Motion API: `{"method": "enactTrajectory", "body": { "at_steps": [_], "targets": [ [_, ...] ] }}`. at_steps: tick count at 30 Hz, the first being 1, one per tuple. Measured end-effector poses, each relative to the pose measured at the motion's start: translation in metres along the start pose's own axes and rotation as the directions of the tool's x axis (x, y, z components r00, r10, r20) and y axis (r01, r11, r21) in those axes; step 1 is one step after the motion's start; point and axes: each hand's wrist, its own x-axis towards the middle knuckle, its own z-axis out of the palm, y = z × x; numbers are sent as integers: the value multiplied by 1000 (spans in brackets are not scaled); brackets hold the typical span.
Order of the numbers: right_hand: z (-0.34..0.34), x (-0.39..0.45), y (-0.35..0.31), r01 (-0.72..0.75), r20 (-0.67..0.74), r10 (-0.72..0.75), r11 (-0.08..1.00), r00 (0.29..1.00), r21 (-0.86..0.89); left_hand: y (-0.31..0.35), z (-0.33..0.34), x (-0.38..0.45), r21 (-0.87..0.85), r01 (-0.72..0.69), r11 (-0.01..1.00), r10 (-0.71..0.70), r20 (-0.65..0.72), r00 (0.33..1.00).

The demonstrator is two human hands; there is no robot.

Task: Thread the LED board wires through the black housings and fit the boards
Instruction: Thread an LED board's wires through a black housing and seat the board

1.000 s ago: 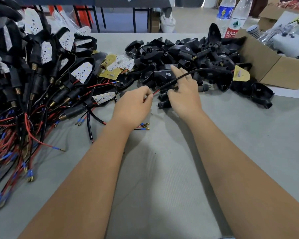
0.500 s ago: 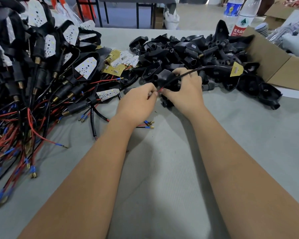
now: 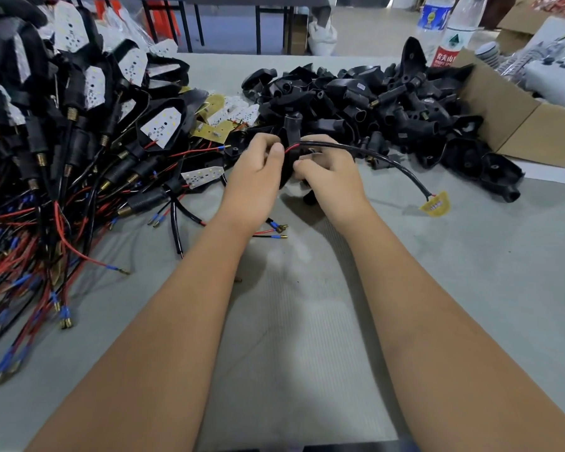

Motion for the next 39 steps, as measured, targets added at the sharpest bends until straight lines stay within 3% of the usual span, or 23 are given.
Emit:
{"method": "enactTrajectory", "body": {
  "at_steps": [3, 7, 11, 17, 21, 26, 29, 33, 39],
  "targets": [
    [1, 1, 0, -65, 55, 59, 990, 997, 128, 1, 2, 0, 2, -26, 1000, 26, -30, 999],
    [2, 1, 0, -10, 26, 8, 999, 1000, 47, 0, 1, 2, 55, -111, 992, 115, -77, 990],
    [1, 3, 0, 7, -55, -4, 998, 998, 55, 1, -1, 3, 73, -70, 995, 82, -171, 982],
    [-2, 4, 2, 30, -182, -21, 999, 983, 44, 1, -1, -1, 4, -7, 1000, 8, -183, 983],
    [-4, 6, 3, 8, -214, 3, 999, 977, 50, 1, -3, -1, -144, 133, 981, -135, -1, 991],
    [-5, 5, 1, 12, -177, -8, 1000, 984, 24, 4, -7, 0, -98, 114, 989, -94, 191, 977],
    [-5, 4, 0, 30, -177, -23, 999, 984, 36, 2, -6, 1, -100, 128, 987, -107, 188, 976],
    [-8, 5, -1, 25, -274, 25, 983, 961, 179, -1, -6, 5, -172, 212, 962, -203, 66, 977],
    [-9, 6, -3, 12, -273, 135, 879, 952, 477, -2, -9, 8, -362, 283, 888, -318, -40, 947]
  ]
}}
